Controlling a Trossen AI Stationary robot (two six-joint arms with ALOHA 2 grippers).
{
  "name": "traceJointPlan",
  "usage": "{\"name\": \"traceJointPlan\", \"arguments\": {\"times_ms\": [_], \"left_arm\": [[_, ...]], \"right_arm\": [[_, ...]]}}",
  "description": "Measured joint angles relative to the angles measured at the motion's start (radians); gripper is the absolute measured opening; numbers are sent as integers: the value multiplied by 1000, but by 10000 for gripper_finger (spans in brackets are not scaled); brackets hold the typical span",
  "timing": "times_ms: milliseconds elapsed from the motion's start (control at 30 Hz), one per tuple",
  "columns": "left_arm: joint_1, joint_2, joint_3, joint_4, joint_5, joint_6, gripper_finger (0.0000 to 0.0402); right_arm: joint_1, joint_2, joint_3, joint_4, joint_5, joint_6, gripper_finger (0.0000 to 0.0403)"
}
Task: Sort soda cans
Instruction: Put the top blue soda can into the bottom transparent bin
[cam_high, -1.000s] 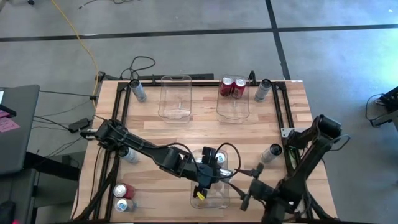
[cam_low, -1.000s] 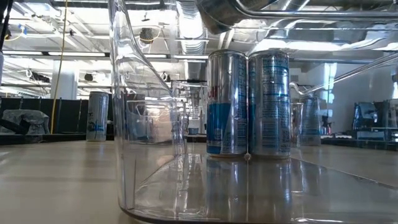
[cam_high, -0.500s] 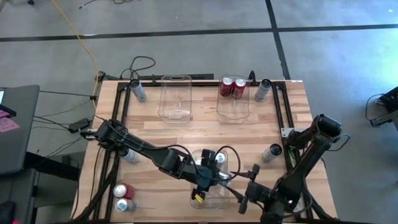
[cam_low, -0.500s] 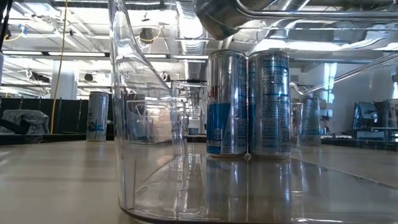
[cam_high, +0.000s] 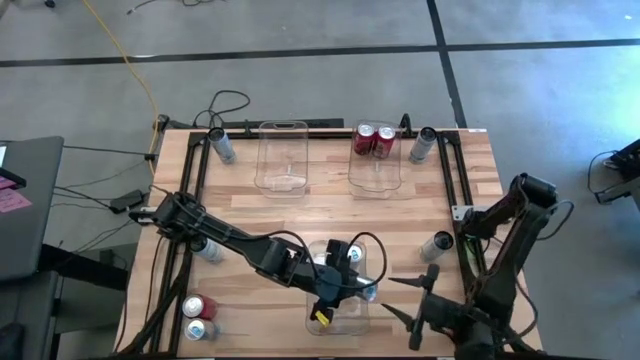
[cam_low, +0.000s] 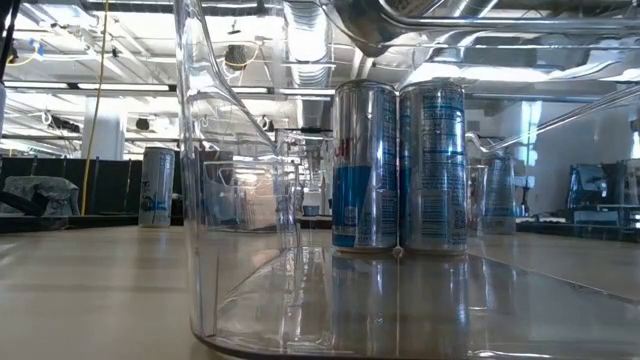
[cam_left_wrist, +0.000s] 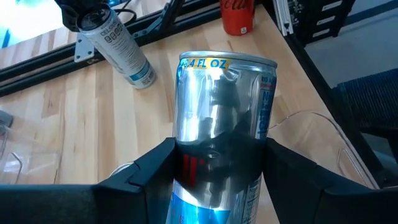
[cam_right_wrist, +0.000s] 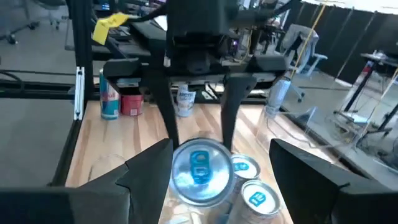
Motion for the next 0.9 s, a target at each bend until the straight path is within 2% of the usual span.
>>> {"name": "traceJointPlan", "arguments": {"times_ms": [100,200,433,533,700,800,900], "left_arm": [[0,0,0,3,1,1,206],[0,0,0,1,2,1,206],[-1,0,0,-4,3,-1,206],[-1,0,0,-15,4,-15,206],[0,0,0,-16,4,-23,206],[-1,0,0,-11,4,-34,206],[-1,0,0,-16,5,-40,206]], "right_arm": [[1,-6,0,-41,-30,-36,286],[-3,-2,0,-39,-53,26,286],[20,-5,0,-18,-90,57,289],[11,-5,0,0,-183,101,312],[-40,-5,0,22,-353,91,388],[-76,-4,0,-3,-441,65,382],[-108,-4,0,-47,-476,41,364]]}}
